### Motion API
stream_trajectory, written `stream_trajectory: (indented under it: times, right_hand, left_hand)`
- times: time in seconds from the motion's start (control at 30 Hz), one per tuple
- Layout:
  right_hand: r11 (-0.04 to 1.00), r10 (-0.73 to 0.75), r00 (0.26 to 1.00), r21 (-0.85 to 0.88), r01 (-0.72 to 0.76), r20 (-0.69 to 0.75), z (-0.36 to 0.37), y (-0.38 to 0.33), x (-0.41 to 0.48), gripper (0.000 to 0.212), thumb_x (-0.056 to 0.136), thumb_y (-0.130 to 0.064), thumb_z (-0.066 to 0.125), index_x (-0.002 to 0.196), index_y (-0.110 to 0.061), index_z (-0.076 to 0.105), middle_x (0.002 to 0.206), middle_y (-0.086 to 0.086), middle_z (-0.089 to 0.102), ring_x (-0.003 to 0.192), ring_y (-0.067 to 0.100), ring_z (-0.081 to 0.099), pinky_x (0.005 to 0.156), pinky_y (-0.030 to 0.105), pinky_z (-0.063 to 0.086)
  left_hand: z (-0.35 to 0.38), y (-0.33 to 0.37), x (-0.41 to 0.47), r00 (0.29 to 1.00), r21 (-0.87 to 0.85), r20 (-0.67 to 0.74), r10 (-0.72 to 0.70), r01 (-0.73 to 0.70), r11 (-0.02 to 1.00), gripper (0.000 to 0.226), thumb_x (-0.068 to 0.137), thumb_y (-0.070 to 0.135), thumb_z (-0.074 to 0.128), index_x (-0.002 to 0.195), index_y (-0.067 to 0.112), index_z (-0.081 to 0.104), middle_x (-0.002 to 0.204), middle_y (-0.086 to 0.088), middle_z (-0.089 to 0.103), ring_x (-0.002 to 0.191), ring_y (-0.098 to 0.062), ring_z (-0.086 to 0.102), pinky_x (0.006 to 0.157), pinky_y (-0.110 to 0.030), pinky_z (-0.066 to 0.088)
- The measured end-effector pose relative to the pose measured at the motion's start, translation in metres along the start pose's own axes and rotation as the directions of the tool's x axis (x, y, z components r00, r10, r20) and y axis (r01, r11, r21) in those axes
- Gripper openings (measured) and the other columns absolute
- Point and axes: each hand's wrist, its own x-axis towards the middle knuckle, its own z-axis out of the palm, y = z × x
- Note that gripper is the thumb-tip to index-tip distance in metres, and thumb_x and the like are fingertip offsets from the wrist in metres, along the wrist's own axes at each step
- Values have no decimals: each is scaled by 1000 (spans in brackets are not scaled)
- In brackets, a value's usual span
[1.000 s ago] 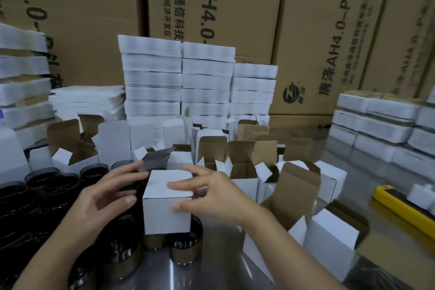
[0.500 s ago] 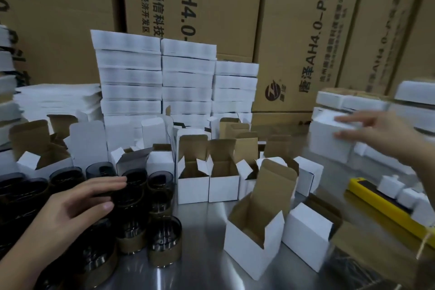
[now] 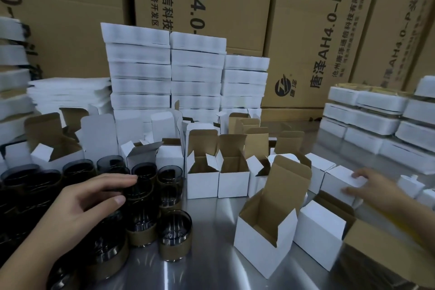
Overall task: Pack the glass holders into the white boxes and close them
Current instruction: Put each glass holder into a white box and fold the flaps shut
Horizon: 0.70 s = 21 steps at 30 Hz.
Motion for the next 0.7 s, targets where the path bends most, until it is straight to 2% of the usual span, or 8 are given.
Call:
stream_trajectory:
  times: [0.1,0.17,0.3,0.37,0.43,0.53,0.63,0.7]
  right_hand:
    - [967,-18,994,-250,46,112,-24,-17,0,65,69,-53,74,120,-15,56,129,12,54,109,27,51,91,35,41]
    - [934,-108,992,-334,122,61,-46,-44,-4,64,73,-58,68,122,-17,59,130,8,56,113,26,53,93,34,41]
    - [910,-351,936,-225,349,33,-71,-115,-42,32,79,-60,58,97,-34,65,104,-8,67,87,10,58,70,25,42]
    - [879,-410,898,-193,436,161,-68,-149,-71,38,67,-72,51,83,-40,62,85,-19,64,76,-1,57,59,16,40]
    - [831,-400,867,-280,480,298,-56,-170,-90,50,65,-76,51,92,-36,64,84,-21,60,78,1,58,63,15,44]
    - [752,-393,875,-448,483,283,-38,-186,-95,42,81,-55,64,107,-22,66,90,-11,60,81,7,57,69,20,48]
    - [784,-430,860,-357,507,276,-36,-198,-97,19,86,-33,64,90,-15,70,84,-1,64,69,10,57,60,23,47]
    - [812,-493,839,-224,539,231,-42,-207,-100,16,88,-33,63,85,-19,69,82,1,66,61,10,57,53,22,47]
  left_hand:
    - [2,6,0,999,0,-35,-35,35,999,31,73,17,62,97,32,76,109,6,72,104,-8,65,86,-18,52]
    - [4,10,1,996,2,-56,-68,68,998,28,72,20,63,94,34,76,106,7,73,100,-7,67,85,-17,52]
    - [4,13,1,991,22,-90,-99,101,995,25,74,19,65,89,36,76,101,8,73,96,-6,67,87,-19,51]
    - [4,15,0,990,35,-97,-101,105,994,27,78,14,66,88,37,76,99,9,74,95,-6,67,87,-16,50]
    - [4,15,0,989,53,-103,-105,111,992,32,81,7,67,88,37,76,97,9,74,94,-5,67,86,-15,50]
    - [3,17,0,988,57,-110,-112,119,991,33,82,4,66,87,35,77,95,8,74,93,-6,68,86,-16,51]
    - [4,17,0,987,43,-120,-107,113,993,31,82,3,67,87,31,78,94,7,75,92,-7,69,81,-14,52]
    - [4,17,0,988,29,-114,-106,110,994,29,79,6,69,88,33,77,95,6,75,92,-8,69,79,-14,52]
